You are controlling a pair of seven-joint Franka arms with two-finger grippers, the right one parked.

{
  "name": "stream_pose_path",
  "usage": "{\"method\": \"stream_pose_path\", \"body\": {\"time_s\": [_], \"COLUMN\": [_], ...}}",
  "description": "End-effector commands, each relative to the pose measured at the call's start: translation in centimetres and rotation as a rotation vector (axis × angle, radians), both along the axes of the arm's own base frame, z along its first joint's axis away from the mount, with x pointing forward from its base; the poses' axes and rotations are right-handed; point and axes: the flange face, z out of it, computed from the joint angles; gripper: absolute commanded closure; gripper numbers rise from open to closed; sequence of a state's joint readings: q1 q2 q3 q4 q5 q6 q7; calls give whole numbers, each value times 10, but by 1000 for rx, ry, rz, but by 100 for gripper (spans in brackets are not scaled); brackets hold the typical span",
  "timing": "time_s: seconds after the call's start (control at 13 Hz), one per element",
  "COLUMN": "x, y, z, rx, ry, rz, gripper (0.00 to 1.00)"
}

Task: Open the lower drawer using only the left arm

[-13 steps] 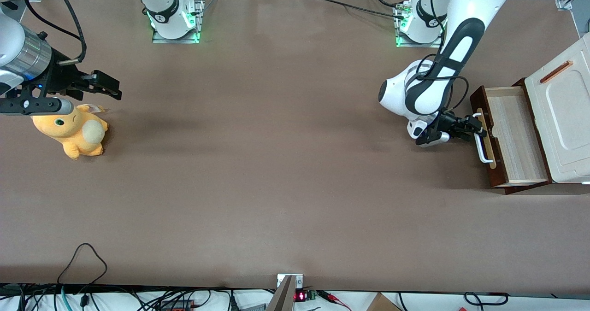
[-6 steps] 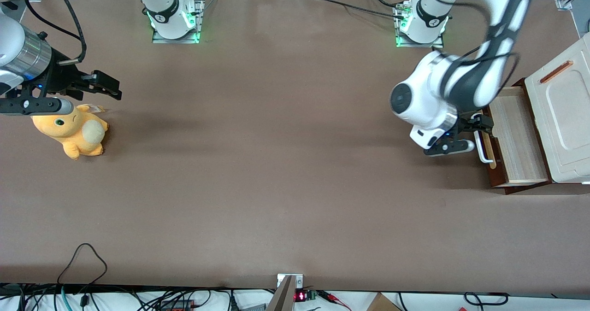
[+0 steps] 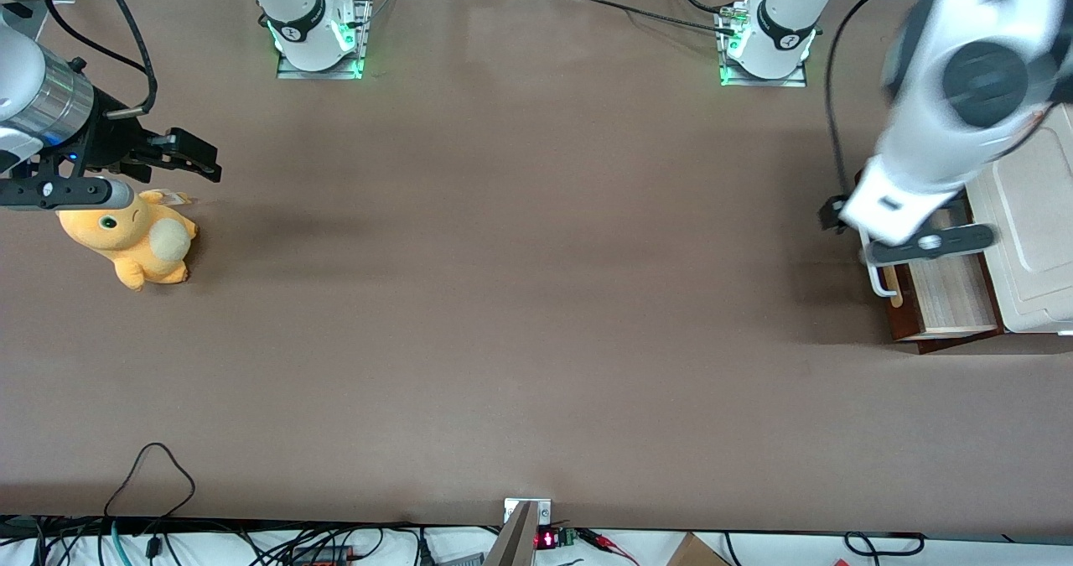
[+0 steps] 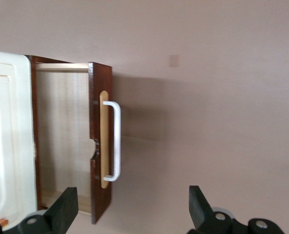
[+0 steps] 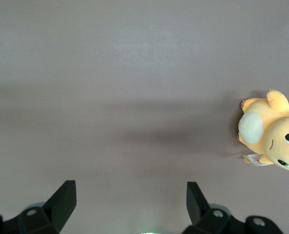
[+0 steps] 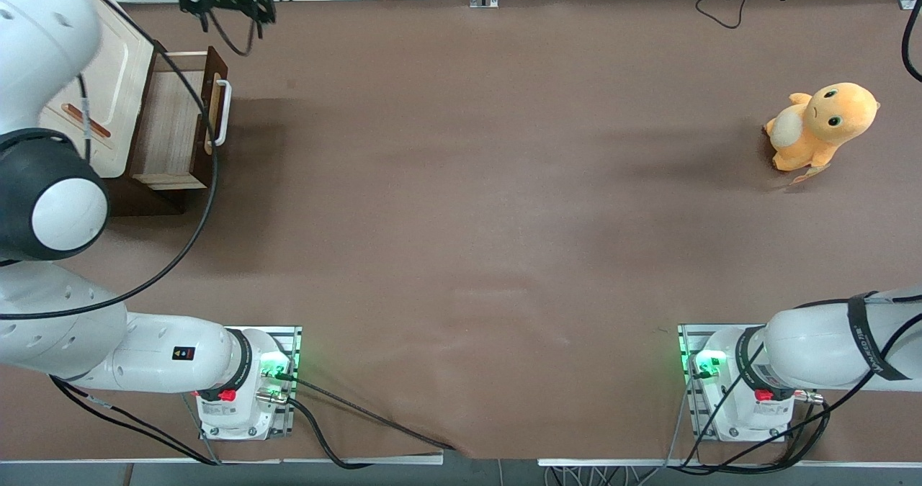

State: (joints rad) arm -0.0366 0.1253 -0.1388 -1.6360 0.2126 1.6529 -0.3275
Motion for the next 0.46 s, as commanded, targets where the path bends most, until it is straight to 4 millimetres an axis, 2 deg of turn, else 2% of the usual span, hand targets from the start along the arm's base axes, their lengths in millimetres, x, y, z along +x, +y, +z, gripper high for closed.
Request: {"method": "stream_pose_path", "body": {"time_s": [0.0, 0.15, 0.38], "x": [-8, -18, -24], "y": [35, 49, 56], "z": [34, 51, 61], "rx": [-148, -213, -221], "ry": [-16, -37, -54], "rz": [-16, -56, -88], "gripper": [0, 0, 0]}}
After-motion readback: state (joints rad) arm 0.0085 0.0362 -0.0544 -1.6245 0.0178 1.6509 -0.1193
